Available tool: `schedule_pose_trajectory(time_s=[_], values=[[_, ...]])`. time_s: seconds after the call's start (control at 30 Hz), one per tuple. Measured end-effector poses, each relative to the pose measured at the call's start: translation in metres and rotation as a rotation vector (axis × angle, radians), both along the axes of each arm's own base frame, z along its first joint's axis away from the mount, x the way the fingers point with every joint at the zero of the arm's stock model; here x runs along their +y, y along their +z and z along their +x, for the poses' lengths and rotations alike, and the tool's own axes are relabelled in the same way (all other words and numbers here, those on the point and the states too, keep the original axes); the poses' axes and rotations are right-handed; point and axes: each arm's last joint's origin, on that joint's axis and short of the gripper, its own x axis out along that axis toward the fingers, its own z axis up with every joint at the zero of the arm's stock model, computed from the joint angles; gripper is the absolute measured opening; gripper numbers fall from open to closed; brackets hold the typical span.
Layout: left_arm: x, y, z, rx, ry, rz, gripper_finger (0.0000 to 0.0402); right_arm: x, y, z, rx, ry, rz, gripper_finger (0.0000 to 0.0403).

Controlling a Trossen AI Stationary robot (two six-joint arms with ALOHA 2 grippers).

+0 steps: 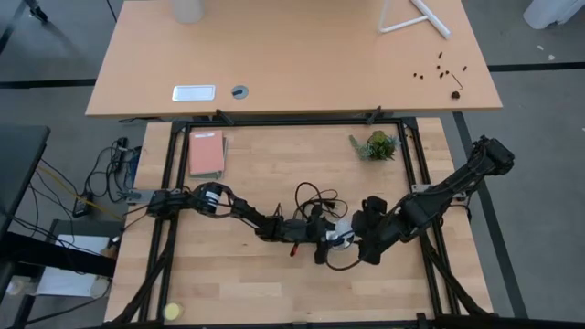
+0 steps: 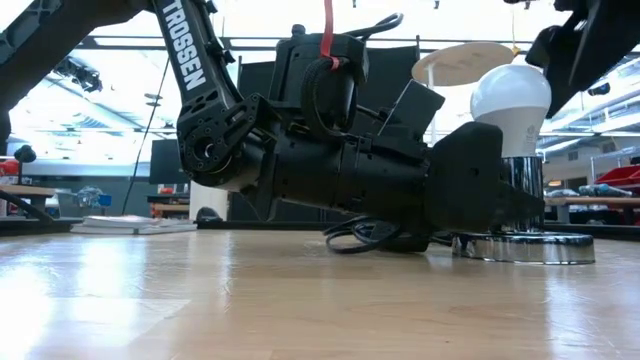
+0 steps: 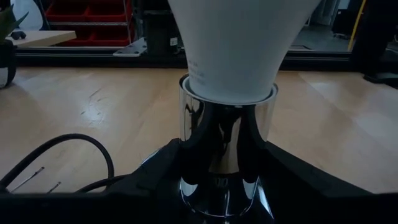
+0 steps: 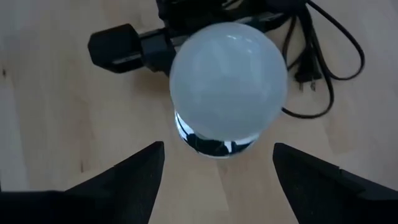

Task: Screw lightbulb
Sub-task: Insert the lightbulb into the lamp

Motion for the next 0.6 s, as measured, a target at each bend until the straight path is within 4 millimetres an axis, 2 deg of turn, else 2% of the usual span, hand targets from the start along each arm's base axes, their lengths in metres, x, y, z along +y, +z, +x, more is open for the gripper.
schedule_pose_trajectory(time_s=[0.4,0.6], values=[[0.0,0.0,0.0,0.002,0.0,0.024,0.0198,-0.018,-0.009,0.018,-0.014,0.061,0.034,0.0306],[-0.001,0.0,0.0,0.002,0.002,0.023,0.0198,-0.018,-0.016,0.027,0.019,0.153,0.001,0.0308]])
